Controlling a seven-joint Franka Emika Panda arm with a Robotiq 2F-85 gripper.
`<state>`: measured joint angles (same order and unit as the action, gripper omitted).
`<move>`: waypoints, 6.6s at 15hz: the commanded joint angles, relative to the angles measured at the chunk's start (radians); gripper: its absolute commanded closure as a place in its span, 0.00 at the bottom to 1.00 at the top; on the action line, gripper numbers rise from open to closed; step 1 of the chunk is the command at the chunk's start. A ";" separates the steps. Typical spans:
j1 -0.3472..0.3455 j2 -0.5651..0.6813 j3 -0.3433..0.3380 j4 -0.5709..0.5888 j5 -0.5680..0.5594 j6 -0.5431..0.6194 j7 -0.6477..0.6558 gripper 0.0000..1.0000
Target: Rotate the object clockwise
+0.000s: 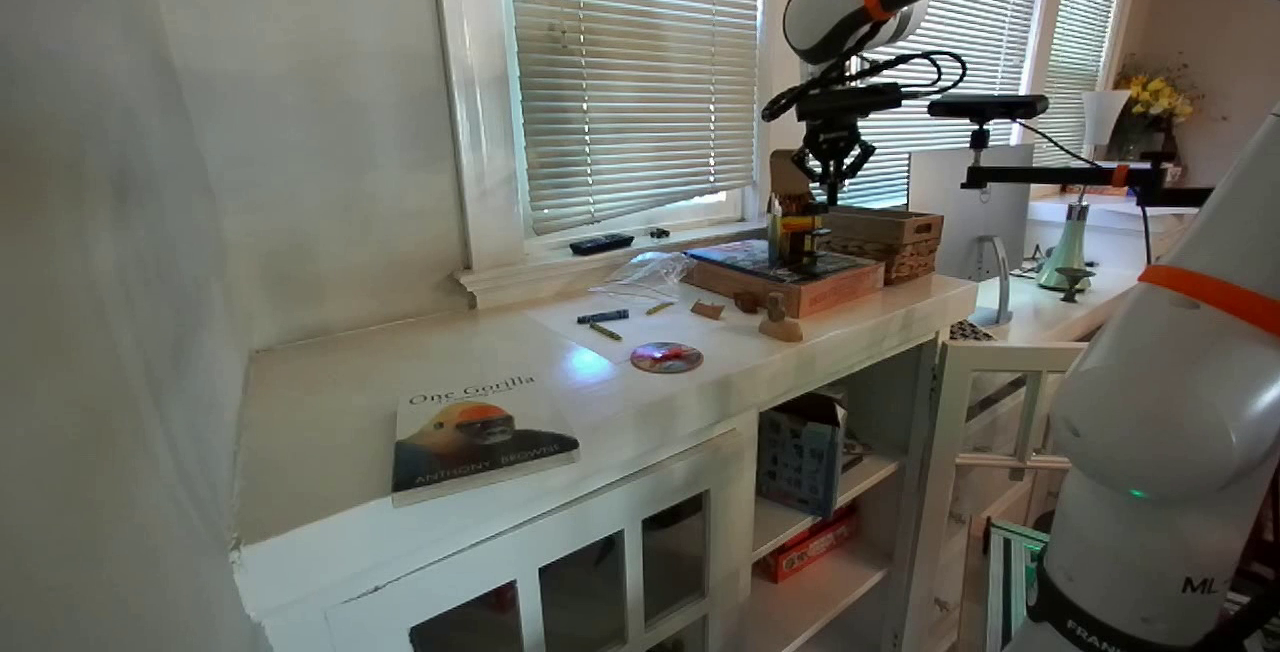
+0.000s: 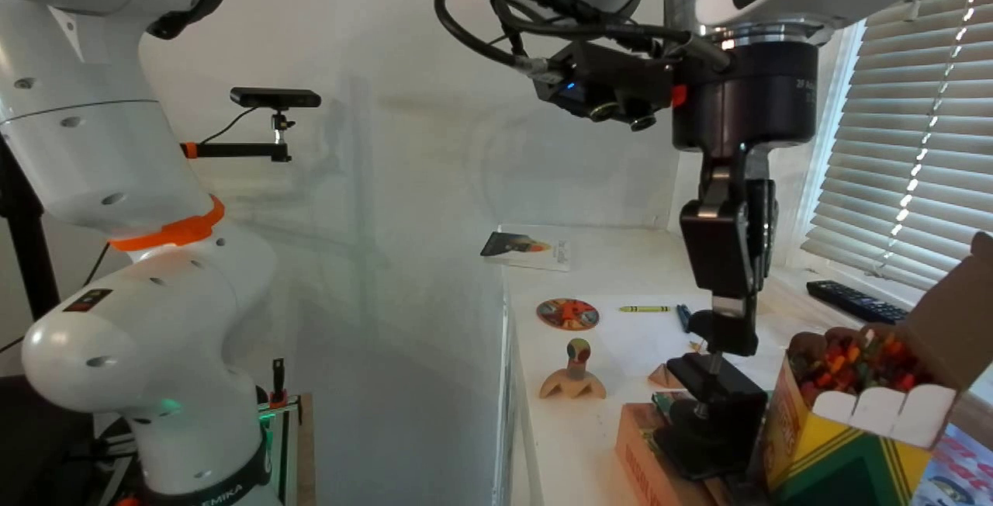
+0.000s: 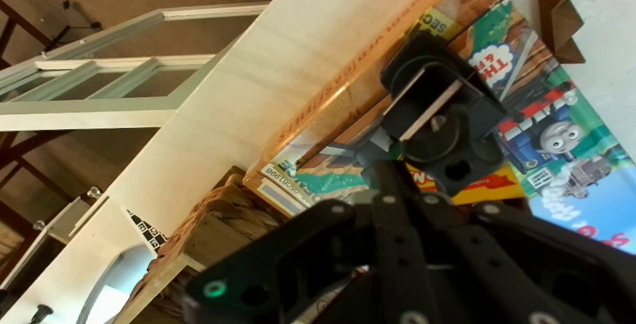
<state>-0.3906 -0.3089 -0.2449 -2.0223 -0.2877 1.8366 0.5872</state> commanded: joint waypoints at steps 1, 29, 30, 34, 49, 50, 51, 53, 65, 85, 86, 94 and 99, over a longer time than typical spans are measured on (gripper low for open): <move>0.008 -0.021 -0.004 -0.028 0.020 0.009 -0.015 1.00; 0.049 -0.069 0.040 -0.083 0.067 -0.001 -0.099 1.00; 0.050 -0.069 0.041 -0.085 0.069 0.003 -0.097 1.00; 0.060 -0.070 0.046 -0.082 0.079 0.006 -0.104 1.00; 0.072 -0.040 0.052 -0.059 0.100 0.067 -0.125 1.00; 0.072 -0.035 0.052 -0.057 0.100 0.073 -0.126 1.00; 0.072 -0.031 0.052 -0.056 0.101 0.079 -0.126 1.00; 0.072 -0.022 0.051 -0.053 0.103 0.086 -0.129 1.00; 0.067 0.014 0.038 -0.020 0.123 0.112 -0.125 1.00; 0.042 0.048 0.006 0.014 0.097 0.101 -0.100 1.00; 0.040 0.046 0.005 0.014 0.096 0.099 -0.099 1.00; 0.028 0.028 0.003 -0.001 0.089 0.081 -0.102 1.00; 0.026 0.005 0.000 -0.021 0.094 0.058 -0.112 1.00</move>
<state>-0.3619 -0.2728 -0.2420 -2.0168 -0.1892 1.9227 0.4740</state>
